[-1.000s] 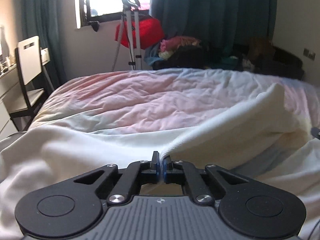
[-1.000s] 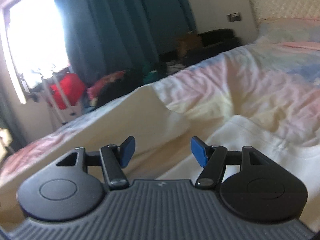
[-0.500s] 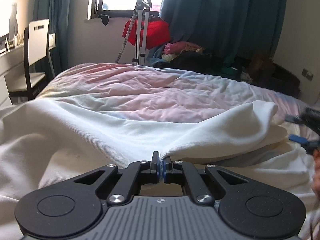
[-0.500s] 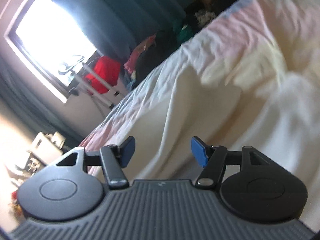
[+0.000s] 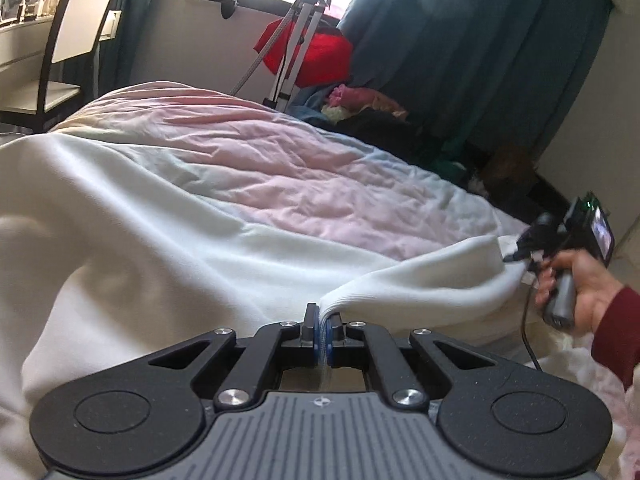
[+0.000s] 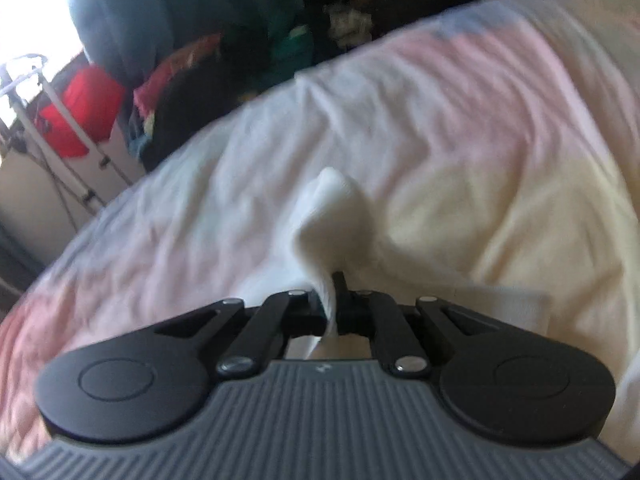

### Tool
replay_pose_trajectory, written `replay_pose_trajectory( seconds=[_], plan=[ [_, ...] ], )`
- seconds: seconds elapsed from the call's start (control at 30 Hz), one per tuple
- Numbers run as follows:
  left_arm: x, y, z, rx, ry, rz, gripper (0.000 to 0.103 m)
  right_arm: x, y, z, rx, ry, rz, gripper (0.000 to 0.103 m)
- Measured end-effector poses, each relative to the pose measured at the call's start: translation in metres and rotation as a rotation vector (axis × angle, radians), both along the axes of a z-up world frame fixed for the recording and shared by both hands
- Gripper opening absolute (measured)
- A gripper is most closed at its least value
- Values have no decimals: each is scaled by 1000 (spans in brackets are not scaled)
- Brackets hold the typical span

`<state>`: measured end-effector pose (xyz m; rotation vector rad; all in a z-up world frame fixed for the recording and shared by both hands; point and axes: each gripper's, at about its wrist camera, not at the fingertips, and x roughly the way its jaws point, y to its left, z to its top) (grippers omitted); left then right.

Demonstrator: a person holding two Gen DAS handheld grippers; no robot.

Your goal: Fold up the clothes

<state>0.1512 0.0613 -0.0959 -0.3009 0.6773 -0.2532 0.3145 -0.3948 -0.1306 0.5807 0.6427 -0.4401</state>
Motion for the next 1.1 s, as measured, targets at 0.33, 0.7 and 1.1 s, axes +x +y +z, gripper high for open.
replay_pose_trajectory(
  seconds=[0.33, 0.7, 1.1],
  plan=[
    [-4, -4, 16, -89, -163, -21, 3, -65, -13, 61, -41, -313, -70, 6],
    [-1, -46, -29, 158, 45, -53, 5, -155, -47, -48, 128, -222, -207, 6],
    [-13, -53, -18, 152, -39, -36, 6, -175, -55, -36, 25, -263, -223, 6]
  ],
)
